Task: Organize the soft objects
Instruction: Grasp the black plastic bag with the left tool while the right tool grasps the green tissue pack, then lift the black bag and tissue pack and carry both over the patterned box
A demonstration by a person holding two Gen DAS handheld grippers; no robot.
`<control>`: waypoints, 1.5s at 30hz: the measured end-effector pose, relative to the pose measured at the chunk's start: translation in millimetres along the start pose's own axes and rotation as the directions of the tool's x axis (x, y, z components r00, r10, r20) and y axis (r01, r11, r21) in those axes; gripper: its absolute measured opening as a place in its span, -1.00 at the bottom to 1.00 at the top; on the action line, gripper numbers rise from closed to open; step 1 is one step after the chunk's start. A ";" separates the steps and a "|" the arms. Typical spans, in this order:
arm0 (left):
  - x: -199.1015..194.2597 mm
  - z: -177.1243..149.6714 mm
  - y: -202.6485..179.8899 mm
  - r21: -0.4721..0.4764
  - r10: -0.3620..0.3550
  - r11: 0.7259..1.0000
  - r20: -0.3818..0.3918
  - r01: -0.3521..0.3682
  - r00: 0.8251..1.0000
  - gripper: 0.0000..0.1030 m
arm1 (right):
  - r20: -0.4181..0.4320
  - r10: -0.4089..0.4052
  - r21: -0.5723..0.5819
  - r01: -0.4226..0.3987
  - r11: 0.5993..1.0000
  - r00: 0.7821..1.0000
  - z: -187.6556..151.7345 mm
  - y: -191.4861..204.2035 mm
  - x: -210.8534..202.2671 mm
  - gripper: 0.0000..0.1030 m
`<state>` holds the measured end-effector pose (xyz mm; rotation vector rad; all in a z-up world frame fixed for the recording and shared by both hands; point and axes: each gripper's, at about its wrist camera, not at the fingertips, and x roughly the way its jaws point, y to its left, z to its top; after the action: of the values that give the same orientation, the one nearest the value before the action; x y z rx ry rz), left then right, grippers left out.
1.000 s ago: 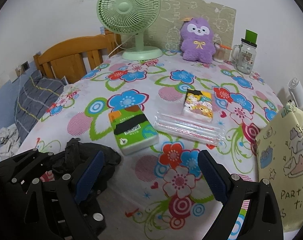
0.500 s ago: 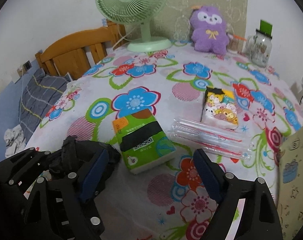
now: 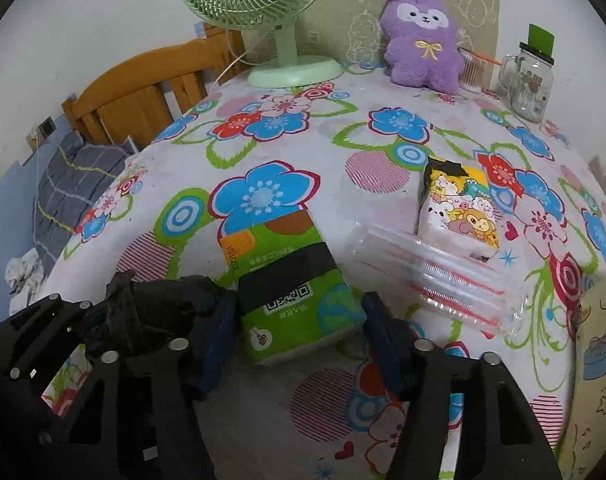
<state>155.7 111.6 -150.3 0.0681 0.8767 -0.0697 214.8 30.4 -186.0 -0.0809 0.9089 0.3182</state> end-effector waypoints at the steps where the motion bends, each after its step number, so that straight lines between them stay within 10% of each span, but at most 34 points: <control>1: 0.1 0.3 -0.6 -0.002 0.003 1.000 0.000 -0.003 1.000 -0.02 | 0.001 -0.001 0.001 0.001 1.000 1.000 -0.1 -0.2 -0.1 0.18; 45: -104.4 2.0 -86.6 -0.021 -0.057 0.998 0.175 0.062 0.983 -0.11 | 0.224 -0.080 0.067 0.066 0.996 0.971 -37.1 -43.8 -147.1 0.06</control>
<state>82.9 28.7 -71.3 0.0105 0.7044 -0.1180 115.9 -53.6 -96.0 -0.0226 0.6860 0.2262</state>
